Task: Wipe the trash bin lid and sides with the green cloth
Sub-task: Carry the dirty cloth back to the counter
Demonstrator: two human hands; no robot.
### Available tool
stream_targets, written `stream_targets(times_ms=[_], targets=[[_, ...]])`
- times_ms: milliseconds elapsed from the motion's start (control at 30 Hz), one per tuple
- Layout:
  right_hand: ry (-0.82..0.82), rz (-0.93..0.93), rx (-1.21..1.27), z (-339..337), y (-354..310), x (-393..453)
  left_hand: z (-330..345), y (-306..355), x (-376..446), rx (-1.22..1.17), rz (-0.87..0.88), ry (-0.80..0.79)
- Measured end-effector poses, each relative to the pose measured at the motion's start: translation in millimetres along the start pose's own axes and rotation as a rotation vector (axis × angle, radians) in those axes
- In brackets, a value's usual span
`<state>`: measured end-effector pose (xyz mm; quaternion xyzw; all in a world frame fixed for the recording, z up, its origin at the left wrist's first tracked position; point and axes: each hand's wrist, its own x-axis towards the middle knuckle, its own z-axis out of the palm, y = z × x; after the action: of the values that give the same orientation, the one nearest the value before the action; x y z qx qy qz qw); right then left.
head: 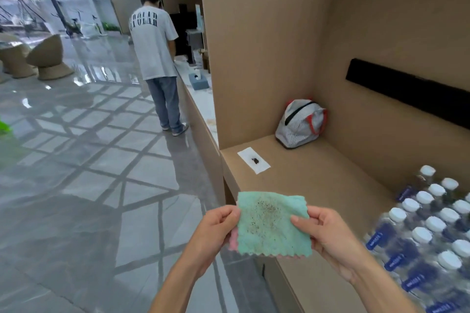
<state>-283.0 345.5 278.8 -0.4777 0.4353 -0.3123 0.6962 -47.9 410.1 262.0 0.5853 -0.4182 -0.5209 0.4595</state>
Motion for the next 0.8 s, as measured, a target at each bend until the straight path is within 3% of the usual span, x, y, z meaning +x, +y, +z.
stream_targets(times_ms=[333, 800], targets=[[0.293, 0.015, 0.083, 18, -7, 120, -55, 22, 166, 0.17, -0.012, -0.228], [0.647, 0.031, 0.311, -21, 36, 232, -24, -4, 353, 0.411, 0.018, -0.483]])
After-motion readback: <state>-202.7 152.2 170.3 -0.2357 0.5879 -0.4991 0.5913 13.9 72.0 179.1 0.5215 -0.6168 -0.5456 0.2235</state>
